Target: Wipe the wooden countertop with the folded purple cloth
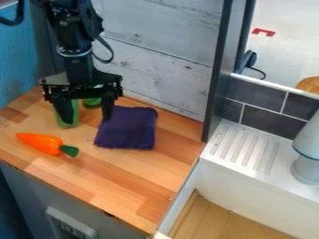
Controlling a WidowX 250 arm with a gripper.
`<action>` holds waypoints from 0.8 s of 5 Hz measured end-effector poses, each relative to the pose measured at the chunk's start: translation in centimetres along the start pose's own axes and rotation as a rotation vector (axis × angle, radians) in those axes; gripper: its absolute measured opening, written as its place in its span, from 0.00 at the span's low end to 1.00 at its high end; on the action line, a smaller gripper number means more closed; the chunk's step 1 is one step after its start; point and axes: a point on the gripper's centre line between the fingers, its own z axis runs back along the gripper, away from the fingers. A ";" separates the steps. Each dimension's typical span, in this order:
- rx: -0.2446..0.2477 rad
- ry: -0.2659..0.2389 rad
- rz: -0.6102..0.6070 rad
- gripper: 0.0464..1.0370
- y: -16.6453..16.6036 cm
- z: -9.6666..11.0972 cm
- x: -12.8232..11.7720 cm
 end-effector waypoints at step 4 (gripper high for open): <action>0.053 -0.040 -0.062 0.96 -1.3 -2.5 4.1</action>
